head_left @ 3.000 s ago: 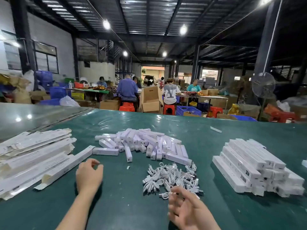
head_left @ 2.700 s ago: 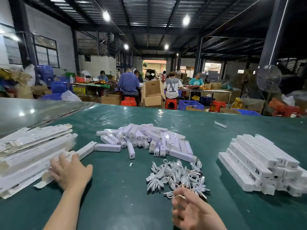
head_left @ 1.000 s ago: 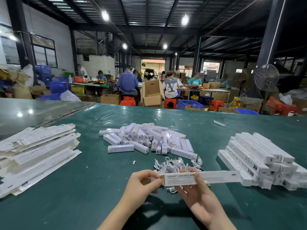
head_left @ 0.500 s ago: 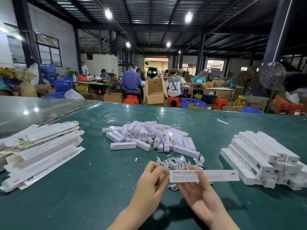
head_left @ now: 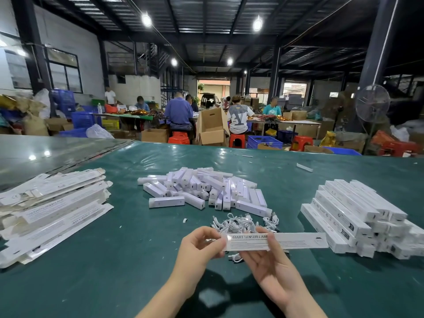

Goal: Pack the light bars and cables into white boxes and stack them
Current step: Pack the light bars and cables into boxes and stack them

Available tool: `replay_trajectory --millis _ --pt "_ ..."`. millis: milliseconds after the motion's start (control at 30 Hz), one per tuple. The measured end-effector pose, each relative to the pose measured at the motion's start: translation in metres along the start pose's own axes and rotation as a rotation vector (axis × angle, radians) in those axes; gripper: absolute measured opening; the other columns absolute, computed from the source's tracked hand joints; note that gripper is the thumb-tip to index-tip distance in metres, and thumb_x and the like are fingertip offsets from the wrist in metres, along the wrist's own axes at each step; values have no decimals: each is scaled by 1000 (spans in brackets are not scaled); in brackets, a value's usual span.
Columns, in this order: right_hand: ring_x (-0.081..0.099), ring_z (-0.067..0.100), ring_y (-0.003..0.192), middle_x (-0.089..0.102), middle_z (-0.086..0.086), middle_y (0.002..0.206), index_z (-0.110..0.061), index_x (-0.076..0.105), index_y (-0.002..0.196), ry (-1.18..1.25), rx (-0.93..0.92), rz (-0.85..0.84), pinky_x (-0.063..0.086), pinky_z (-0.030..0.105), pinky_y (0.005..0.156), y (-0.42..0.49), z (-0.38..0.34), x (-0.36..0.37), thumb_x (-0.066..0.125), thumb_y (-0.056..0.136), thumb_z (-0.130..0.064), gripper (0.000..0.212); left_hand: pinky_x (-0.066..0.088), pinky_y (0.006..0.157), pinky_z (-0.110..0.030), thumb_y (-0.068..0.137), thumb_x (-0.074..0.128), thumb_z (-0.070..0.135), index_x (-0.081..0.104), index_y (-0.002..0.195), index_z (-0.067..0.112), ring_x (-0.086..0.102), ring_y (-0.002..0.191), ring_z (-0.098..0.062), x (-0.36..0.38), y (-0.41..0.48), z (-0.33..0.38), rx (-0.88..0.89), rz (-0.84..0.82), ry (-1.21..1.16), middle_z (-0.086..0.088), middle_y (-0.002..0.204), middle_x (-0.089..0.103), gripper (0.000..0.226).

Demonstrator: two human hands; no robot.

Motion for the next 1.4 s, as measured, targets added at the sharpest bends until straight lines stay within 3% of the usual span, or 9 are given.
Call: replay_trajectory --millis 133,467,633,833,933,1067,1233,1333,1400 --pt "71 32 73 70 23 87 -6 71 74 33 4 10 58 41 56 0 0 2 81 44 -17 34 53 57 -22 79 63 -10 62 66 5 59 58 -11 2 1 0 -3 62 -14 -11 73 67 20" --pt "71 28 74 71 21 88 -10 75 68 64 -21 22 58 36 57 11 7 1 55 69 -16 21 52 58 -16 81 67 2 72 62 19 62 57 -3 22 -5 -14 178 440 5 0 65 72 26" --pt "71 28 68 71 20 80 -9 74 62 139 -48 62 58 37 56 12 3 6 57 65 -19 20 49 75 -13 82 65 -4 74 80 33 65 86 -2 25 -7 -12 311 259 133 4 90 72 38" --pt "71 23 64 72 15 76 -10 65 82 110 -123 162 58 32 55 13 -4 2 52 84 -19 16 20 100 -2 63 57 31 47 123 40 30 126 13 19 -11 -11 295 -109 530 23 134 36 61" --pt "69 10 65 72 -2 72 -12 61 89 -301 -236 225 58 29 61 12 3 1 57 83 -15 8 8 101 -2 77 58 33 57 121 28 19 130 1 8 -5 -21 322 -125 995 20 132 30 44" --pt "65 11 73 70 -1 76 -15 64 83 -790 -412 337 48 26 64 6 -5 -2 67 73 -35 22 18 91 -5 83 60 29 72 85 24 32 118 -4 -8 14 -23 305 29 1064 22 107 46 13" --pt "43 11 48 51 -8 68 -24 47 71 -1721 -938 260 31 19 46 -5 -20 -3 43 79 -71 48 27 97 -22 83 57 25 66 102 24 38 122 -15 -49 66 -16 210 237 1215 9 118 56 21" --pt "50 9 79 50 -14 105 -33 44 109 -2165 -718 267 37 25 61 -7 -19 2 -4 68 -85 82 31 102 -30 89 50 32 44 133 21 27 132 -20 -72 103 -15 102 215 1470 2 143 38 45" --pt "48 9 105 45 -16 123 -33 34 124 -2272 -534 230 37 26 76 -2 -23 -2 6 82 -74 65 32 104 -34 91 46 32 27 144 19 19 137 -25 -87 123 -10 47 195 1598 0 154 20 57"
Point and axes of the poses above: each hand's wrist, its own y-axis towards the middle knuckle, its own x-axis out of the palm, z = x × y, the point moved 1 cm from there along y, towards the middle knuckle
